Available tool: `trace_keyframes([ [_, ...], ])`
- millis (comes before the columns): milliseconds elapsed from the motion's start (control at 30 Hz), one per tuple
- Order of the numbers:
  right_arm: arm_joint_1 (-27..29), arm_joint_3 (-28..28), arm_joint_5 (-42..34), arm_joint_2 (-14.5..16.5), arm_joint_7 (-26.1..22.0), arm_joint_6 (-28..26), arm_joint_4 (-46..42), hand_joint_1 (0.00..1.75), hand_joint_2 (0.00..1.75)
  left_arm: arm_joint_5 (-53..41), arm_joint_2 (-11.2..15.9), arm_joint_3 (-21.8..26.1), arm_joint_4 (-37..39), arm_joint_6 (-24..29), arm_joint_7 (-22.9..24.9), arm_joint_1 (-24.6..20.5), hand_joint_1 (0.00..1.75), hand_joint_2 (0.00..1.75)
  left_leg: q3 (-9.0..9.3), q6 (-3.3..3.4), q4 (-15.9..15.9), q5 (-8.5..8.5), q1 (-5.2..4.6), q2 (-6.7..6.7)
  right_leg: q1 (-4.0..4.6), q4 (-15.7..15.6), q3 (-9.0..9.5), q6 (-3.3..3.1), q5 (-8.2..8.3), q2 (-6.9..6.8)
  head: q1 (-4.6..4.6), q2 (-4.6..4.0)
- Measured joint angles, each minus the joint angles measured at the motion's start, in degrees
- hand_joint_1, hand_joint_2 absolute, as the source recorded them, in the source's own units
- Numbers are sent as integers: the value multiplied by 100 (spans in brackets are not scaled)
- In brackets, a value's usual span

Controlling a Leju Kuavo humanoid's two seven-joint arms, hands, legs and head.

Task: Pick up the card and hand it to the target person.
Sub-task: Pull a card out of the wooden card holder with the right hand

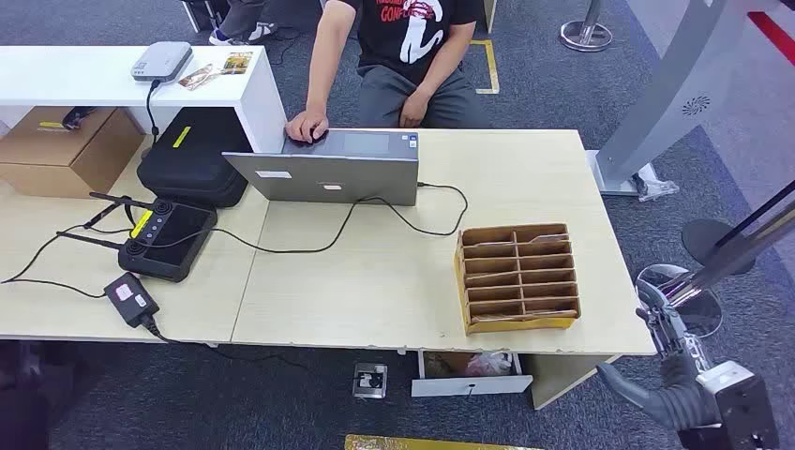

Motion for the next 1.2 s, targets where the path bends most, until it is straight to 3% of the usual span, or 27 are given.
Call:
trace_keyframes([
  [533,-38,0,250,11,-57,-138,9,0,175,74,-1,0,0,-10,-3,18,0,175,-1,0,0,0,0,-1,0,0,0,0,0,-1,0,0],
  [667,-37,43,1703,11,80,-984,2,0,175,115,-3,0,0,-11,-3,26,0,175,-3,0,0,0,0,-1,0,0,1,0,0,-1,2,0],
  [867,17,439,3843,8,675,-2051,-103,0,175,139,-9,0,0,-7,6,27,0,175,-2,0,0,0,1,-1,1,0,0,0,0,-1,2,0],
  [1033,37,949,4956,-65,1142,-2456,-195,0,175,124,-13,0,0,4,33,19,0,175,-1,0,-1,0,2,0,2,0,1,-2,-1,1,1,0],
  [1200,-4,1426,5460,-212,1444,-2571,-205,0,175,76,-13,0,0,4,54,7,0,175,-2,0,-1,0,3,0,2,0,1,-2,-1,0,1,0],
])
